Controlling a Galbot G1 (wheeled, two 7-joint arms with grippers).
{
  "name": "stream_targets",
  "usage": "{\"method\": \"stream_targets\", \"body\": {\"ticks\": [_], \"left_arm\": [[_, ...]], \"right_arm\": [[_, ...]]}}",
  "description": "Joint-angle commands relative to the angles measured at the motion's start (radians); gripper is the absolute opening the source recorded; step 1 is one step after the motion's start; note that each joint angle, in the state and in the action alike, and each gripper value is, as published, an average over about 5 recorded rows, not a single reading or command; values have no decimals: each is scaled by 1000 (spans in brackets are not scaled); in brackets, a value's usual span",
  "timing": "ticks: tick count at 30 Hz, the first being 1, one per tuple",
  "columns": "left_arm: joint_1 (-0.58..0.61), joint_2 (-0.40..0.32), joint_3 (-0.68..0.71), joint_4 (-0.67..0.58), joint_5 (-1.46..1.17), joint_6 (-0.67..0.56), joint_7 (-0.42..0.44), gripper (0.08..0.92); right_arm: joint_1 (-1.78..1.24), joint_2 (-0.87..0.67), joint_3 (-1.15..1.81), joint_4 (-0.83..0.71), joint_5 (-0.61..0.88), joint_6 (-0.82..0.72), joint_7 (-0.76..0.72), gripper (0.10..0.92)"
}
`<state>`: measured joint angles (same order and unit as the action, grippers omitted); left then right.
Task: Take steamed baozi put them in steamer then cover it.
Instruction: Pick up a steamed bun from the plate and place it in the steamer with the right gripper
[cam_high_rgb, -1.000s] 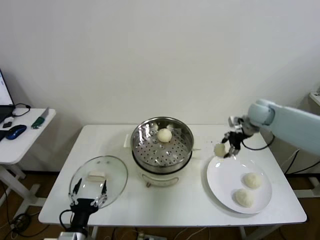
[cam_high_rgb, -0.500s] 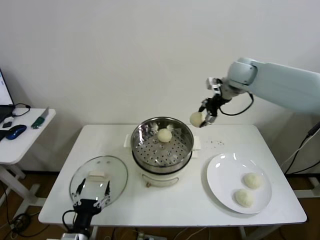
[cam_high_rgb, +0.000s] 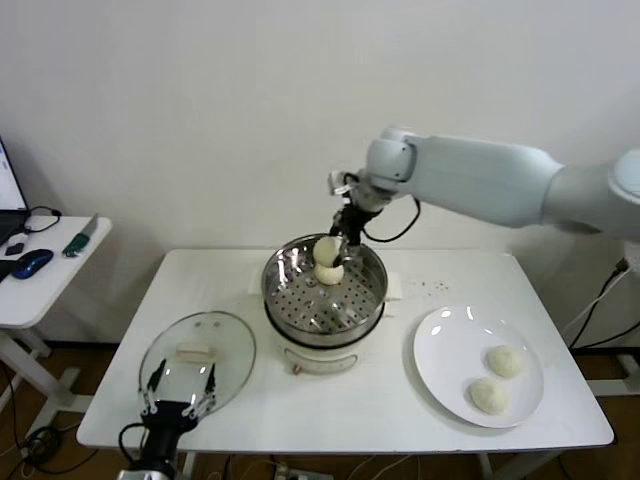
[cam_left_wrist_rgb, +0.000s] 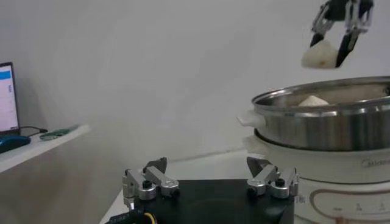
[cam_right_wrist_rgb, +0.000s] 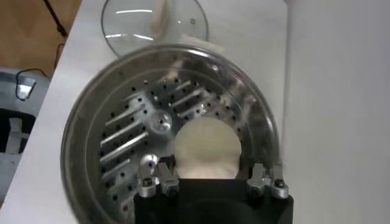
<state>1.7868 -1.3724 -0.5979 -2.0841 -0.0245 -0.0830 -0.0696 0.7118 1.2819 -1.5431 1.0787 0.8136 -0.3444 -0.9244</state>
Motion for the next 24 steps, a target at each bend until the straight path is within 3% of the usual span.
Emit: {"method": "stream_targets", "body": {"ticks": [1,16,24], "left_arm": [[10,3,-9,3,-7,-6,-1,823],[-1,5,-11,15,-11,-4,-3,823],[0,7,-17,14,-14,-4,-3,823]], "right_arm": [[-111,134,-2,-49,0,-10,28,679],[-160,180,-2,-129,-71,0,19,689],[-131,154,1,-105,-90,1,-1,817]]}}
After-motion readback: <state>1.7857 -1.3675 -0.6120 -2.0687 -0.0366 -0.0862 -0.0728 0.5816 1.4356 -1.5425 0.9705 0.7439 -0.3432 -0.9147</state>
